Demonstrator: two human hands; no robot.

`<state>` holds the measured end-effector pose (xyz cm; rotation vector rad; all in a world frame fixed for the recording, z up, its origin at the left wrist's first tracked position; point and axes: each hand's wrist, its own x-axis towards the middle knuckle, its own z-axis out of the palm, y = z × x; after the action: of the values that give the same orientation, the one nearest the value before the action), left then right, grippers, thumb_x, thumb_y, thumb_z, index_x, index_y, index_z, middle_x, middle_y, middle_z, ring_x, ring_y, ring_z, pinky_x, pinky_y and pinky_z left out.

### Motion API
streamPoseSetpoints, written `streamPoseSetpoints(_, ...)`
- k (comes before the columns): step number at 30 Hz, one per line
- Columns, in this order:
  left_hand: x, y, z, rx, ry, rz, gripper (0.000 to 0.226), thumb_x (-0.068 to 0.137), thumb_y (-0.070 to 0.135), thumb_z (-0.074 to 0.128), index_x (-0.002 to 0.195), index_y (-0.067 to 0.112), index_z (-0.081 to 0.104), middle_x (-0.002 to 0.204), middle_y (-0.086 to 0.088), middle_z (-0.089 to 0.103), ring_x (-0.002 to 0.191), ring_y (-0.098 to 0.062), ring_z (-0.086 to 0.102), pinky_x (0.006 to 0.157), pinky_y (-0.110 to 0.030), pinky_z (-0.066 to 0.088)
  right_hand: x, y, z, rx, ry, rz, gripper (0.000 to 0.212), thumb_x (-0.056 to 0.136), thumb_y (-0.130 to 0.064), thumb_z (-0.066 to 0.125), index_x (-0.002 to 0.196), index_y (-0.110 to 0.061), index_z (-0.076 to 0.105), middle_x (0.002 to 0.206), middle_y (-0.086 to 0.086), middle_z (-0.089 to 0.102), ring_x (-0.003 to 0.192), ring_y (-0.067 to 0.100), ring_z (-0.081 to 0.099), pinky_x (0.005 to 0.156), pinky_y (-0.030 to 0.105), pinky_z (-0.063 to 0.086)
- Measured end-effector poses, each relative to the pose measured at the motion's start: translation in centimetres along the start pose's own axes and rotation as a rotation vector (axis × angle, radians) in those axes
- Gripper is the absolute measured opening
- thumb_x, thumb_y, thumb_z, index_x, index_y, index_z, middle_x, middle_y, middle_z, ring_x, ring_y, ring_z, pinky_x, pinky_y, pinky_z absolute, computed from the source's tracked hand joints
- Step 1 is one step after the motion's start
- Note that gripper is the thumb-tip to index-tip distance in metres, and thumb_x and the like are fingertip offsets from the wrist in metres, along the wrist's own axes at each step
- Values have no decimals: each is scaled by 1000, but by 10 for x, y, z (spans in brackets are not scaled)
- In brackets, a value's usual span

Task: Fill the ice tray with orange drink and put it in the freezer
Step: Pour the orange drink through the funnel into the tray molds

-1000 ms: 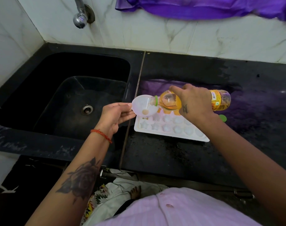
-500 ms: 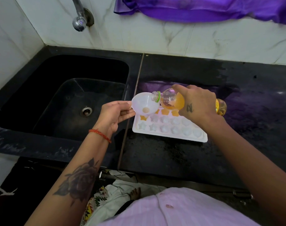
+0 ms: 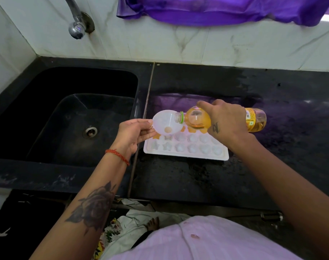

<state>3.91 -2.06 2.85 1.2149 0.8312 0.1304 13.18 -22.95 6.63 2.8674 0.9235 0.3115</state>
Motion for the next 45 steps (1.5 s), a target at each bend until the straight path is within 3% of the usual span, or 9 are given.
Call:
streamPoseSetpoints(18,-2,2,2,-9,-5,-2,8,85,-2,61,80,2,66,58,-4,71,58,-15,71,51,-21,56,4,1,3,6,2,-10,54,82,-21,67,130,-27,43,109,10,61,94,30,60,71,33,42)
streamPoseSetpoints(34,-3,6,9,-8,-55,15,7,84,-1,63,81,3,68,61,-6,72,60,-17,71,52,-21,56,-4,13,0,83,14,85,63,71,-24,76,124,-36,45,96,2,63,80,28,61,58,28,32)
streamPoseSetpoints(45,-4,-1,29,30,-98,-10,6,83,-1,65,79,2,67,61,-7,72,60,-17,72,51,-21,55,-20,27,0,17,-21,107,53,78,-21,68,124,-33,46,101,6,62,83,31,62,58,29,30)
